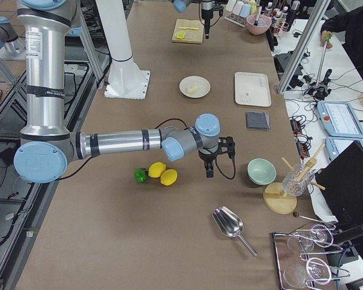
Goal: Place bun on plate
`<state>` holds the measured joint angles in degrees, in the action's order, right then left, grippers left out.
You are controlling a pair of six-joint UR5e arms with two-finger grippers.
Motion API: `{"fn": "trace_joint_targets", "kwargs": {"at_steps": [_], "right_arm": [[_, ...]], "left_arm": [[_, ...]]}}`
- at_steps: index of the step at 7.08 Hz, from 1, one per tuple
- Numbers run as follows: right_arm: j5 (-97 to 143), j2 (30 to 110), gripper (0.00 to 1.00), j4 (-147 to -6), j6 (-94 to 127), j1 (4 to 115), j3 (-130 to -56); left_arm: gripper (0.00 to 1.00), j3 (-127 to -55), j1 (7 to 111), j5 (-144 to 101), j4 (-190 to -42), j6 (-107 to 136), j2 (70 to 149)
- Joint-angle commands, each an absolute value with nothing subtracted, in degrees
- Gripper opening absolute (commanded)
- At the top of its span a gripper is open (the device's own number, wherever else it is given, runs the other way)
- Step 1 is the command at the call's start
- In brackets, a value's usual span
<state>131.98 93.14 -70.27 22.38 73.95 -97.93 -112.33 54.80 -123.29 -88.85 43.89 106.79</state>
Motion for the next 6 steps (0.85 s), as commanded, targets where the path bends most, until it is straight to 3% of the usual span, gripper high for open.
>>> {"fn": "trace_joint_targets", "kwargs": {"at_steps": [1,3,6], "right_arm": [[132.2,91.9,1.00,-78.2,11.7,78.2,-98.3],[132.2,91.0,1.00,-80.2,9.8,79.3,-98.4],[133.5,90.7,1.00,-80.2,9.8,79.3,-98.4]], "left_arm": [[0.97,-114.2,68.6,-129.4,-89.1,23.2,93.0],[0.97,-112.6,75.1,-128.7,-90.3,7.0,82.1],[0.98,-109.8,80.5,-129.4,-91.1,3.6,81.0]]}}
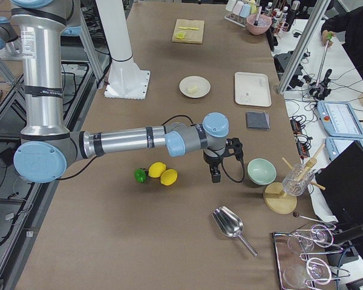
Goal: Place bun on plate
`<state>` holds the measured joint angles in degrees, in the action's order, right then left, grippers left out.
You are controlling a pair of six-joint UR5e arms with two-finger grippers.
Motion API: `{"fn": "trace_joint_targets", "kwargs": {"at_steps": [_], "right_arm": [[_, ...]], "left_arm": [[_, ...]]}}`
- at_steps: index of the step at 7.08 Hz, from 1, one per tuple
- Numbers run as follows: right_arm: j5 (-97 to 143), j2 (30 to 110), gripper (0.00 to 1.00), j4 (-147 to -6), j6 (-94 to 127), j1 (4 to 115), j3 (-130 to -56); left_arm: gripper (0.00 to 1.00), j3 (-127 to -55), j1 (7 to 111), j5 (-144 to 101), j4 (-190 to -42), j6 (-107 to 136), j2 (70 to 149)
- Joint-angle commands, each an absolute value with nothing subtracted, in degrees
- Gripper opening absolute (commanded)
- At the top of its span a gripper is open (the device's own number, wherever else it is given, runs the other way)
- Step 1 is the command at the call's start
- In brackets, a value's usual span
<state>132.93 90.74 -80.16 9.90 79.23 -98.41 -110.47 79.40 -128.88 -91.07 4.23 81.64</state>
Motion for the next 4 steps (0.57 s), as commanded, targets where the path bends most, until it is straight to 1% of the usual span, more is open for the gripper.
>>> {"fn": "trace_joint_targets", "kwargs": {"at_steps": [1,4], "right_arm": [[135.1,91.1,1.00,-80.2,9.6,79.5,-98.9],[135.0,90.7,1.00,-80.2,9.6,79.5,-99.0]], "left_arm": [[0.98,-109.2,80.4,-129.5,-91.1,3.6,81.0],[0.98,-110.0,80.7,-129.5,-91.1,3.6,81.0]]}}
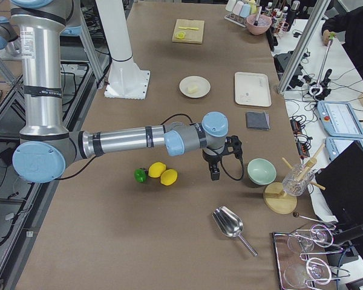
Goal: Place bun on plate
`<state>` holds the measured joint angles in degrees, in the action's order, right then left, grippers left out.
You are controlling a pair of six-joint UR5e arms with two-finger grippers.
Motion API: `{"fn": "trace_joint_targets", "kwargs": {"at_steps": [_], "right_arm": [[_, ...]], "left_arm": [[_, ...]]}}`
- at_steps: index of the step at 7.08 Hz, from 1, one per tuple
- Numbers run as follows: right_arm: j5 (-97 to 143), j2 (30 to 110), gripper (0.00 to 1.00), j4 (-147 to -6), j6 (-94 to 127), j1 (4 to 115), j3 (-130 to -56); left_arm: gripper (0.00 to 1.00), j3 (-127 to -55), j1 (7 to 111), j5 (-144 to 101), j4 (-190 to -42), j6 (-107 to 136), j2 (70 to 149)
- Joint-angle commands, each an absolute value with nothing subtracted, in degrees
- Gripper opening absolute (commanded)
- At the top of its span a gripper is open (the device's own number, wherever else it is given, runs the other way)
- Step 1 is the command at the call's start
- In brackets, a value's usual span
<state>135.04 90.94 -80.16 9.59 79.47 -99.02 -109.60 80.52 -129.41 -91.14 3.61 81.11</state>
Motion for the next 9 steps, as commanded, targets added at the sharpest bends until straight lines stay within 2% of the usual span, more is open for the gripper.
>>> {"fn": "trace_joint_targets", "kwargs": {"at_steps": [1,4,9], "right_arm": [[135.0,90.8,1.00,-80.2,9.6,79.5,-99.1],[134.7,88.1,1.00,-83.0,9.6,79.4,-98.3],[134.6,88.6,1.00,-84.2,9.7,79.6,-98.6]], "left_arm": [[0.98,-109.9,80.7,-129.5,-91.2,3.6,81.1],[0.98,-108.5,80.7,-129.4,-91.3,3.5,81.8],[0.98,-109.3,80.9,-129.4,-91.3,3.7,82.5]]}}
